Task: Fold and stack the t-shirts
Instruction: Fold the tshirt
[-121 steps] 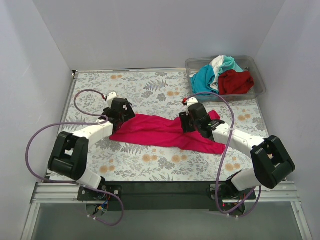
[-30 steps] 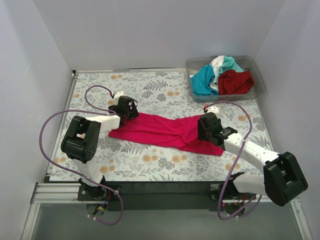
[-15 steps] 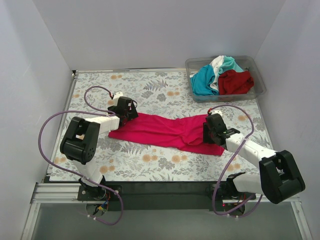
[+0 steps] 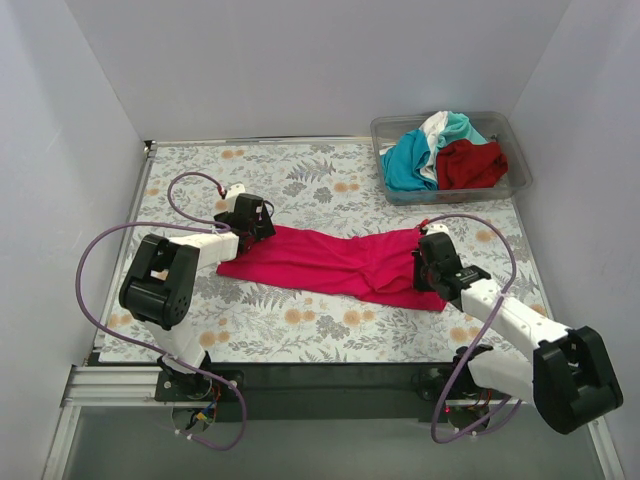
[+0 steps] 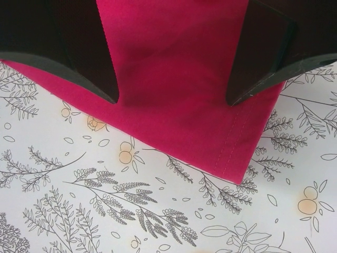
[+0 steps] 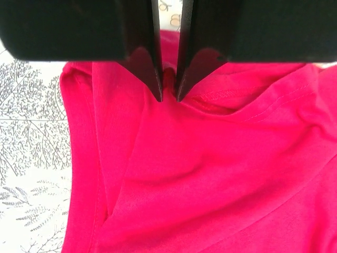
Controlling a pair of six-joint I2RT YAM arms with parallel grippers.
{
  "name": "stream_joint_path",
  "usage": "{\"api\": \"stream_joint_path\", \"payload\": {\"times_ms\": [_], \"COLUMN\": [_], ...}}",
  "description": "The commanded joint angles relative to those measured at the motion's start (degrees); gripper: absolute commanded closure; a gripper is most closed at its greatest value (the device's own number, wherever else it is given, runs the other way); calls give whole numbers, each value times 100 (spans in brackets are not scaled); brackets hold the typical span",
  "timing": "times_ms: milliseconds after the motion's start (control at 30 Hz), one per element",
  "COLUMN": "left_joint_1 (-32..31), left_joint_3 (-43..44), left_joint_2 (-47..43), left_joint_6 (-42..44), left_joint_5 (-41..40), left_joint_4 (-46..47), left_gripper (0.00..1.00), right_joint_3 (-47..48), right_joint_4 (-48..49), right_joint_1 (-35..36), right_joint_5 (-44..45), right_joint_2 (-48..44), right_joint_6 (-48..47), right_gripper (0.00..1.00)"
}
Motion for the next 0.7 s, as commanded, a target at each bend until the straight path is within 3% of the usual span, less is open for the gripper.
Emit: {"api": "stream_joint_path", "payload": {"times_ms": [0,467,667], "left_joint_1": [35,70,61], "left_joint_3": [-27,-27,8], "left_joint_2": [-236,-446,-596], "left_joint_6": [68,95,60], "left_joint_5": [-154,-303,-286], "left_joint_4": [-77,-262,-297], "left_gripper": [23,22,22], "right_joint_3": [-130,160,528], "right_joint_4": [-326,-1109,-899], "right_joint_1": [-8,669,669], "right_joint_5": [-201,-747,-132], "right_joint_2": [-407,-1155,-1147], "right_joint_6": [46,240,161], "right_gripper": [87,86,79]}}
